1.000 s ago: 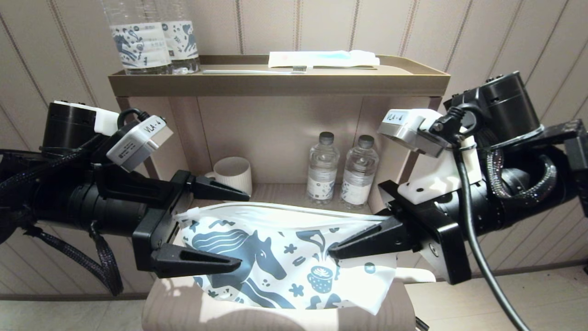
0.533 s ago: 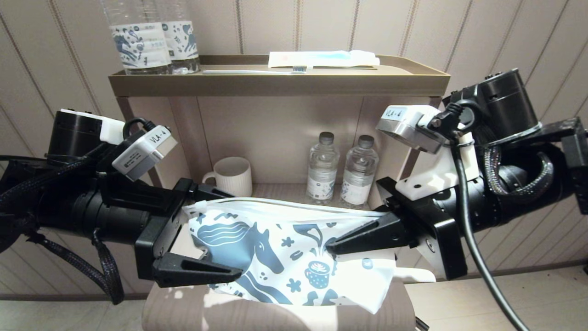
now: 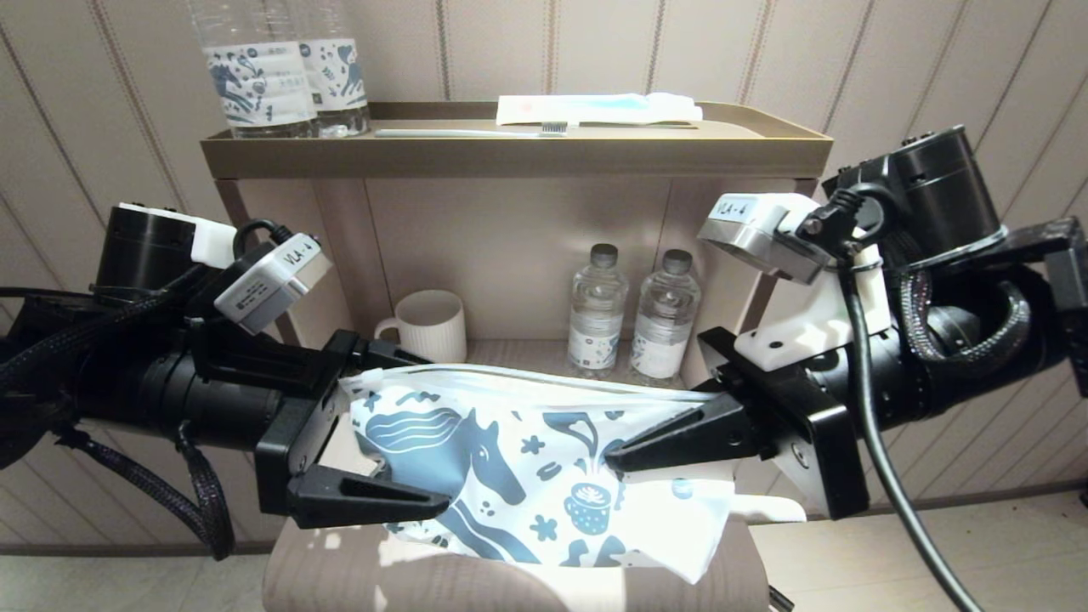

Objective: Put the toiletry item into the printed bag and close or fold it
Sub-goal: Hand it to the other hand

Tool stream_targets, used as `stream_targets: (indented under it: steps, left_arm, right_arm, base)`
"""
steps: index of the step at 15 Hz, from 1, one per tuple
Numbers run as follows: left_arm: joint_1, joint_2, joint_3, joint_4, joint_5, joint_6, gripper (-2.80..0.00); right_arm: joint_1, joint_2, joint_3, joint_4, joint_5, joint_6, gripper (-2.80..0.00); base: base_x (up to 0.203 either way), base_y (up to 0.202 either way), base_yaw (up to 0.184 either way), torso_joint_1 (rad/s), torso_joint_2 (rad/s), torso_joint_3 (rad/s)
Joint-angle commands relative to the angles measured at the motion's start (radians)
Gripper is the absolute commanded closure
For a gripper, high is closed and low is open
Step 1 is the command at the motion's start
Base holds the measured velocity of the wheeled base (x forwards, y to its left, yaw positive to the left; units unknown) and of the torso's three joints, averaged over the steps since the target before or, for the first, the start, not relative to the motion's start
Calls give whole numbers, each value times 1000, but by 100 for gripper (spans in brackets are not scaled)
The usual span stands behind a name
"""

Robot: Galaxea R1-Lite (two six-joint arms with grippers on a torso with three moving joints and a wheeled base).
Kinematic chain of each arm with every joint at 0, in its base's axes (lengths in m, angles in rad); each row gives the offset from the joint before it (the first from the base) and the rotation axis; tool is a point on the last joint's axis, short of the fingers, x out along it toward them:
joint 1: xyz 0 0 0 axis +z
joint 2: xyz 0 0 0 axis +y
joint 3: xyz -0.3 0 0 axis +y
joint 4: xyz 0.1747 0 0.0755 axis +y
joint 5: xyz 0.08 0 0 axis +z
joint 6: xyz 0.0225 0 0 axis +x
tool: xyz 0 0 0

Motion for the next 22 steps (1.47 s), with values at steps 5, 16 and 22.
stream_targets:
  steps: [5, 16, 22]
  left_arm:
    - [0, 6, -11, -1, -6, 0, 0]
    - [0, -1, 1, -1, -3, 0, 0]
    - [-2, 7, -8, -1, 0, 0, 0]
  right_arm:
    - [1, -2, -1, 1, 7, -2, 0]
    - [1, 7, -1, 0, 2, -2, 0]
    - [51, 76, -38, 1, 0, 1, 0]
  base:
    - [0, 0, 0, 0, 0, 0]
    - [0, 0, 0, 0, 0, 0]
    - [0, 0, 0, 0, 0, 0]
